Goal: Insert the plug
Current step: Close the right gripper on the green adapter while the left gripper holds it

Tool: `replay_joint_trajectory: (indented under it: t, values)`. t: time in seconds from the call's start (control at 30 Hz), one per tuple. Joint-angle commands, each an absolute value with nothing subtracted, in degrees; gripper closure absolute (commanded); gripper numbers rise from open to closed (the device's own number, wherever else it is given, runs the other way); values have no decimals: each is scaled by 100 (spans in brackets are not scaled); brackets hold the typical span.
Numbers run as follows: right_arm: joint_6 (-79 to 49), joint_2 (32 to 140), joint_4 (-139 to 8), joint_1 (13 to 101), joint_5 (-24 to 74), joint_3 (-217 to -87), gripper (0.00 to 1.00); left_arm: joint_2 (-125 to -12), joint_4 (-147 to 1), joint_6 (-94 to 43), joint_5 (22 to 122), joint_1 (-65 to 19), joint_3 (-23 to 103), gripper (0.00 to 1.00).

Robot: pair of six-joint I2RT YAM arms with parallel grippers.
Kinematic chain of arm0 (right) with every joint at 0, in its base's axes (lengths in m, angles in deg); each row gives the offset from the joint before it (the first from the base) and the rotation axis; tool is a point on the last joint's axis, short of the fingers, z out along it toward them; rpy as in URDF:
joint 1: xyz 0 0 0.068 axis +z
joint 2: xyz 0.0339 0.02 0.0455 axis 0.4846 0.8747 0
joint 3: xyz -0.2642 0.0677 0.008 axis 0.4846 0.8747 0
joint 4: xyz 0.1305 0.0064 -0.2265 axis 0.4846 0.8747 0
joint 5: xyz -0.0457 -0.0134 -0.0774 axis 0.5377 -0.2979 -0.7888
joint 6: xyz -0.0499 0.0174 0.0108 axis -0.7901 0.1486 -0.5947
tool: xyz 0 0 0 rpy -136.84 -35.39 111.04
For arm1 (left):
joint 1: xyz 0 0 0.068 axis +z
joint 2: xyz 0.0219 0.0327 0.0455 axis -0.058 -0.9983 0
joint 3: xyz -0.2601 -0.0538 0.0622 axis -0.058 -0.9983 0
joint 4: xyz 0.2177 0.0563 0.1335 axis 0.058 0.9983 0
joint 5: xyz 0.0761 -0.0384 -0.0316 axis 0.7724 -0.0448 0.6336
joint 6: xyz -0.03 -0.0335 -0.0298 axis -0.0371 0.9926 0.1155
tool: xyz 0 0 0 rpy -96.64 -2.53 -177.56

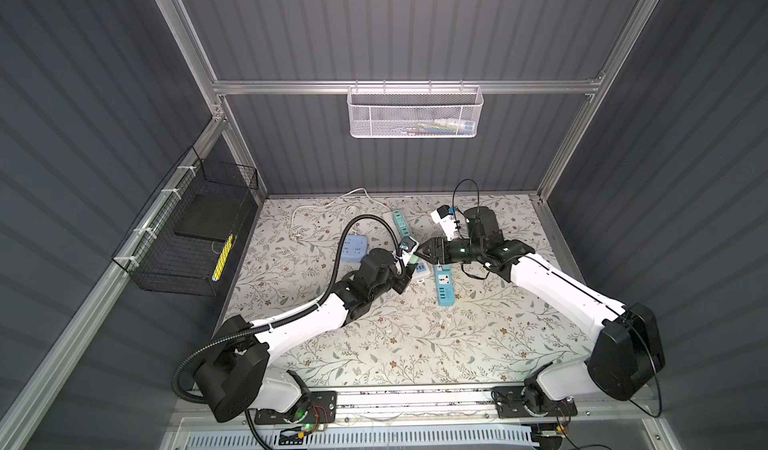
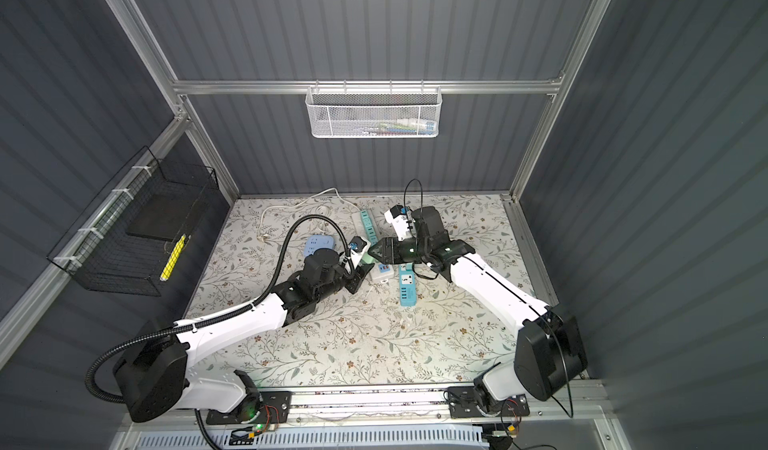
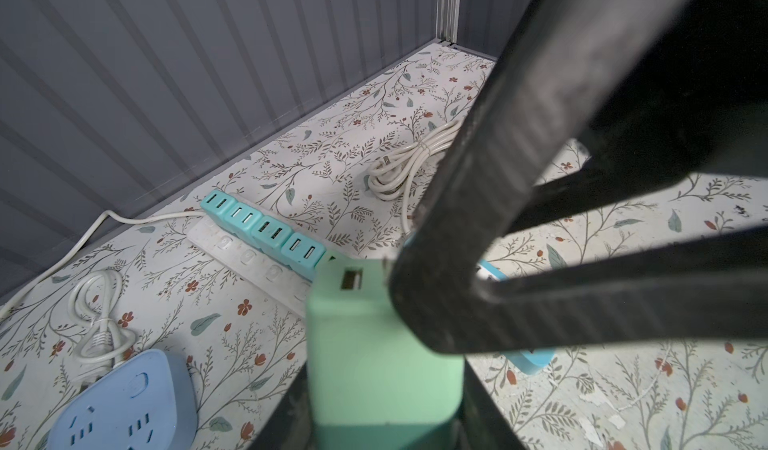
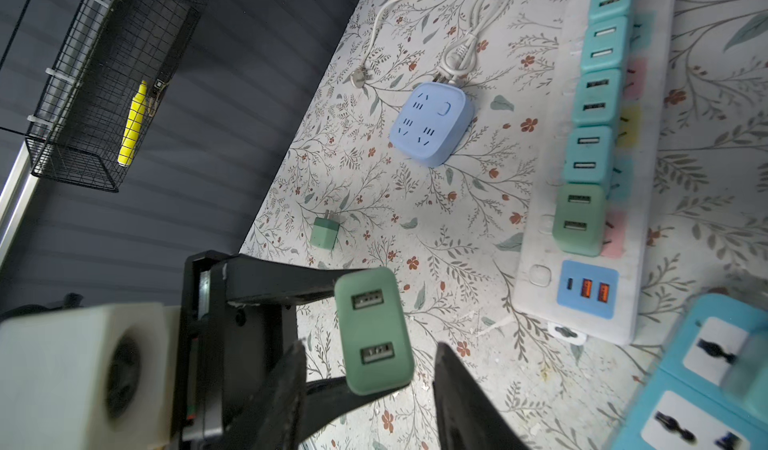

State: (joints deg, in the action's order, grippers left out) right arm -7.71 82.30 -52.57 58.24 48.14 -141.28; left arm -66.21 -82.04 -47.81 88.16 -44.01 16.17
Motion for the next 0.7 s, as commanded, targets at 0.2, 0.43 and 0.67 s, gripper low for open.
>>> replay_joint_trajectory:
  t: [0.2, 0.43, 0.67]
  values:
    - [-817, 8562, -5272, 5918, 5110, -14422, 55, -6606, -8216, -4877, 8632, -4427, 1846, 73]
    - [-859, 8590, -5202, 5957, 5118, -14452, 72, -6613, -8197, -4877, 8672, -4423, 1871, 68]
    - [-970, 8390, -5192, 5966, 4697, -14376, 79, -6542, -8144, -4633, 9264, -4423, 1849, 29]
